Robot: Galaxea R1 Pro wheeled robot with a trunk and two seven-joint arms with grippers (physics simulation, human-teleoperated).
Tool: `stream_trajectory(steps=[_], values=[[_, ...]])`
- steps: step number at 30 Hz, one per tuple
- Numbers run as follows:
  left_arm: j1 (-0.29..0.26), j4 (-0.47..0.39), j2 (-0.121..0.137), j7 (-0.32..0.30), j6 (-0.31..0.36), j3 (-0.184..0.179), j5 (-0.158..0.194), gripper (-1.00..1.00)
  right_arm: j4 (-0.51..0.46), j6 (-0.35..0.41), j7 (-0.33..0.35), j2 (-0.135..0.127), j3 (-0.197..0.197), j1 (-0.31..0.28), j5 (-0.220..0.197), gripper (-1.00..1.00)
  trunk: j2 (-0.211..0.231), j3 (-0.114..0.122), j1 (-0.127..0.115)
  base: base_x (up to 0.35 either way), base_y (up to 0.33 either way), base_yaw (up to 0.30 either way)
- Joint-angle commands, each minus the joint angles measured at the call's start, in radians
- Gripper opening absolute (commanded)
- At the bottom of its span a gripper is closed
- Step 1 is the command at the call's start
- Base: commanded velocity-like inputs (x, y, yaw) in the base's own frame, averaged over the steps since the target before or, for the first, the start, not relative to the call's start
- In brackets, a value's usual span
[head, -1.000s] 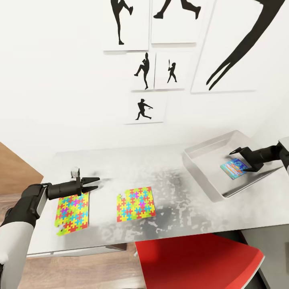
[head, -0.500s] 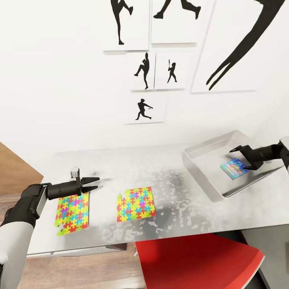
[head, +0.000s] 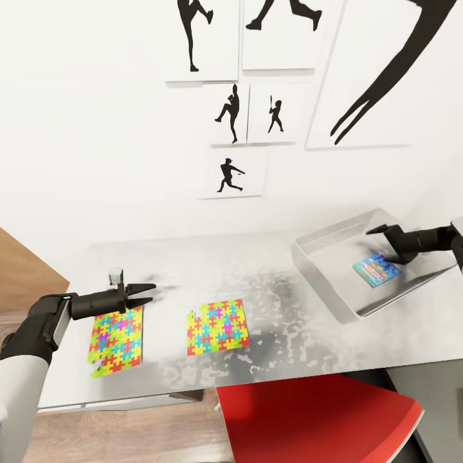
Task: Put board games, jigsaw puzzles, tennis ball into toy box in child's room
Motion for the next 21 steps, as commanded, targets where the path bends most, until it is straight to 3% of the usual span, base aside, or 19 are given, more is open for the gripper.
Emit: stream_trajectory(steps=[1,21], values=[[-0.001,0.0,0.002,-0.003,0.01,0.0,0.002,1.0,-0.001,0.003,0.0,0.0,-0.003,-0.001,-0.009,1.0,-0.002,-0.002,0.001,0.0,0.0,0.0],[-0.001,-0.004,0.015,-0.007,0.01,0.0,0.005,1.0,-0.001,0.003,0.266,-0.01,0.01,0.007,-0.009,1.0,-0.002,-0.002,0.001,0.0,0.0,0.0]])
